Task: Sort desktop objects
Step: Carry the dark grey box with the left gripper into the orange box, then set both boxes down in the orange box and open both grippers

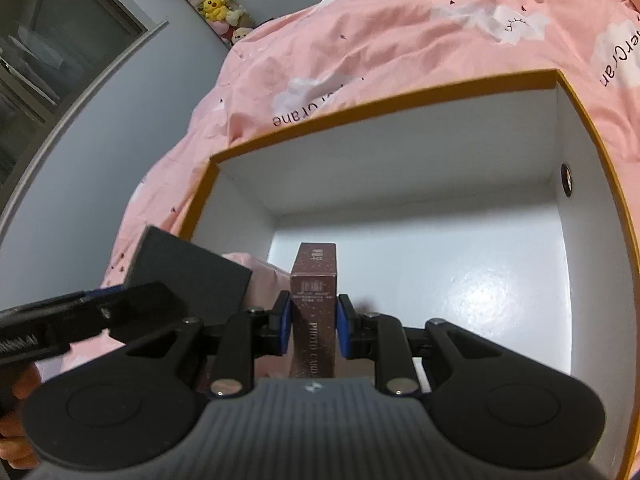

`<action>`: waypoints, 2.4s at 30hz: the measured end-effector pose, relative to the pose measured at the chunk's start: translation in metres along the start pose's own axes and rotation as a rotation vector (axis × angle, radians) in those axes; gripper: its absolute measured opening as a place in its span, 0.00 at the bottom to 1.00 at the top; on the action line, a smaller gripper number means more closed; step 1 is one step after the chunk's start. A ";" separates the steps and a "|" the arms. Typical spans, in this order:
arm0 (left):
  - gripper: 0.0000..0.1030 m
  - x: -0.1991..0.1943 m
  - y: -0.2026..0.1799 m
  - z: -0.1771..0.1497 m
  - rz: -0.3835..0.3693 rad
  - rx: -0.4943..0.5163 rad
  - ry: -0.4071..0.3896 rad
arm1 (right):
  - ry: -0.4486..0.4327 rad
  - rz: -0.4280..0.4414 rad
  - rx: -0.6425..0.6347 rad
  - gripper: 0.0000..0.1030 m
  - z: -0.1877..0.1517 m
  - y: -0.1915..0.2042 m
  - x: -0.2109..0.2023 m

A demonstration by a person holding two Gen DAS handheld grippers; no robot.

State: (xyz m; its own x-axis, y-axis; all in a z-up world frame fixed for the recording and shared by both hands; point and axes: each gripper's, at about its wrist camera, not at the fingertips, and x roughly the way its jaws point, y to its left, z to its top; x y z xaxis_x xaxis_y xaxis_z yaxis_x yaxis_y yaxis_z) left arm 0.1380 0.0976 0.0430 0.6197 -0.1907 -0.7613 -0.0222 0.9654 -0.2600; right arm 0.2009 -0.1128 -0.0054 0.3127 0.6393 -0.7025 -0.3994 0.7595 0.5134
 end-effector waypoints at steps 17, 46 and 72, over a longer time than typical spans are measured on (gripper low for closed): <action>0.37 0.002 -0.005 0.009 -0.105 -0.059 -0.029 | 0.137 0.125 0.160 0.24 -0.002 -0.011 0.027; 0.37 0.055 -0.060 -0.029 0.103 0.318 0.100 | 0.103 -0.023 0.136 0.24 0.003 -0.030 0.000; 0.49 0.031 -0.024 -0.029 -0.104 0.219 0.126 | 0.298 -0.007 0.136 0.30 0.010 -0.017 0.027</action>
State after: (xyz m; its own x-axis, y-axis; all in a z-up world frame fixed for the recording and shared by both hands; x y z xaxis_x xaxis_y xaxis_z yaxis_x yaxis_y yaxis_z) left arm 0.1350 0.0629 0.0081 0.5073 -0.2987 -0.8084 0.2157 0.9522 -0.2165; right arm 0.2248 -0.1066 -0.0281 0.0413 0.5860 -0.8093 -0.2734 0.7857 0.5549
